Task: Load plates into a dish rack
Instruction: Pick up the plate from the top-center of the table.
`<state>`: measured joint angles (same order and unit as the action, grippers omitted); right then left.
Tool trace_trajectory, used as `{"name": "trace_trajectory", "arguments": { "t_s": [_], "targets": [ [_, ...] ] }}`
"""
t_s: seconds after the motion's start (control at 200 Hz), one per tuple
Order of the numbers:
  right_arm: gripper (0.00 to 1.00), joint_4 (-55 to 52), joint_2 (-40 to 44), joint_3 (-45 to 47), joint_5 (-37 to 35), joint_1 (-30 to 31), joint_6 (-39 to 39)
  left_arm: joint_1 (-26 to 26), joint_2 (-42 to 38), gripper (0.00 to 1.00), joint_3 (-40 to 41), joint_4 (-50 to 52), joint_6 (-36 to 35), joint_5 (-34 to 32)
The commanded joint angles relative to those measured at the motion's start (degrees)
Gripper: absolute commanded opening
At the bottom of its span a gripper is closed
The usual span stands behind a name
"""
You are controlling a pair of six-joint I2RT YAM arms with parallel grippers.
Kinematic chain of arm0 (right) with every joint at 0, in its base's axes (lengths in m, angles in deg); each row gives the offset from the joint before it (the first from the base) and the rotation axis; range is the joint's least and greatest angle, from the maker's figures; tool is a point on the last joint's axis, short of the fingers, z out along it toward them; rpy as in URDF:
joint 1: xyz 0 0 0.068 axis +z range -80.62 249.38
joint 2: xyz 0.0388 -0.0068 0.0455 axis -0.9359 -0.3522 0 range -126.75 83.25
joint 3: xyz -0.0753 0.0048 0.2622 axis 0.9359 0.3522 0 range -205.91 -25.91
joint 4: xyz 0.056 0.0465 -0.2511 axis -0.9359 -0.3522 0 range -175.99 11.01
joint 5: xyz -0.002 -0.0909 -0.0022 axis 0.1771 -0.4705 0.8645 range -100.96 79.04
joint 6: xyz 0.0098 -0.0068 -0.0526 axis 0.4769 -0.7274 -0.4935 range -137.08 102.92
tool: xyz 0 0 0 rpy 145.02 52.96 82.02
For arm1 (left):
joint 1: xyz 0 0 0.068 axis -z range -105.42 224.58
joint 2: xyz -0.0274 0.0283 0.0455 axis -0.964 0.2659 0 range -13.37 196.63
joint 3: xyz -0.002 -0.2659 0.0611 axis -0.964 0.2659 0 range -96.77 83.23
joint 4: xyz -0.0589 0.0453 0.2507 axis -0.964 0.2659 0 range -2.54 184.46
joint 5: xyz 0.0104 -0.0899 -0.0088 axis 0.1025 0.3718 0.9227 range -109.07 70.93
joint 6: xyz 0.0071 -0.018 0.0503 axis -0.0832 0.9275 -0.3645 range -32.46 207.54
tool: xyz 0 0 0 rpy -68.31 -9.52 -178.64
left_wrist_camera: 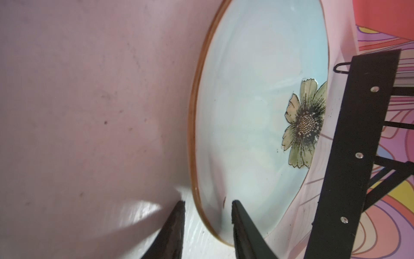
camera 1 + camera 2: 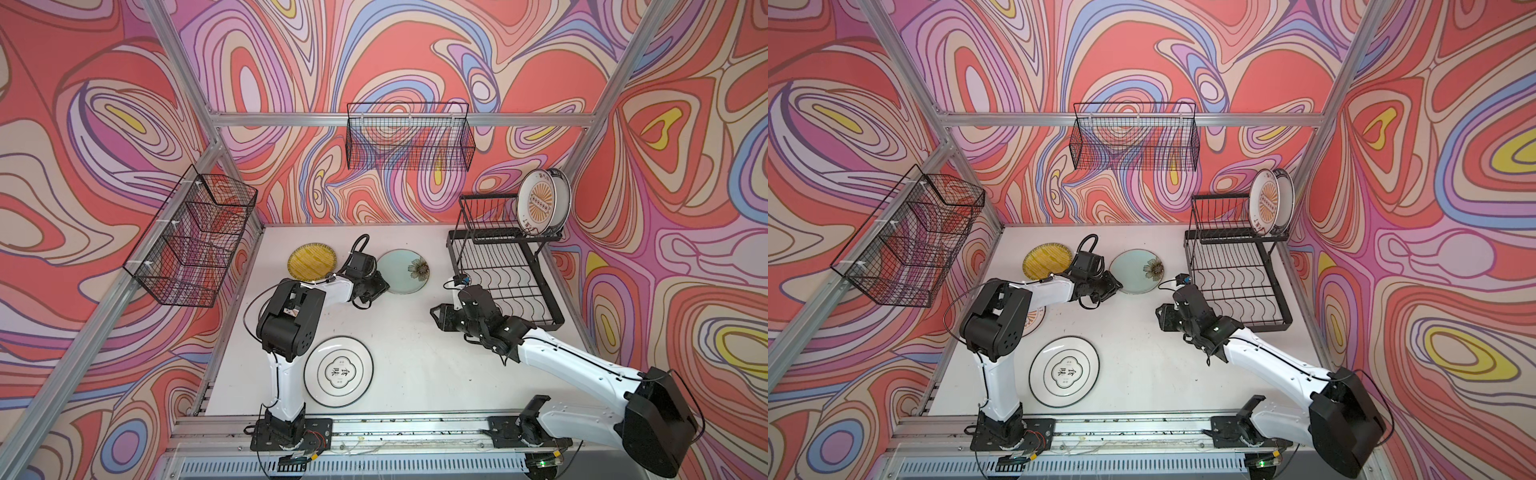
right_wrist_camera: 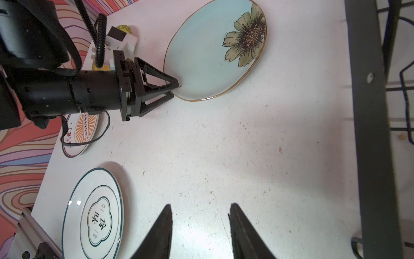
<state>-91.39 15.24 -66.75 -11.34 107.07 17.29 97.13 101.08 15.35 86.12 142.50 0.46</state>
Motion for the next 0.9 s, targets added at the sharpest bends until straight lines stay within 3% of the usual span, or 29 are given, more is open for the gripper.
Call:
{"name": "trace_trajectory", "arguments": {
  "t_s": [0.0,0.416,0.897],
  "targets": [
    [0.43,-1.30,1.46,1.00,-1.69,0.45,0.59,-0.36,1.68,0.38,-0.59,-2.43,2.41,0.11],
    [0.43,-1.10,0.93,0.88,-2.43,0.45,1.09,-0.44,4.11,0.31,-0.18,-5.91,5.16,0.77],
    [0.43,-1.14,2.00,1.95,-2.24,0.62,1.80,-0.62,1.56,0.25,3.19,-7.12,5.29,-0.25]
  ]
}}
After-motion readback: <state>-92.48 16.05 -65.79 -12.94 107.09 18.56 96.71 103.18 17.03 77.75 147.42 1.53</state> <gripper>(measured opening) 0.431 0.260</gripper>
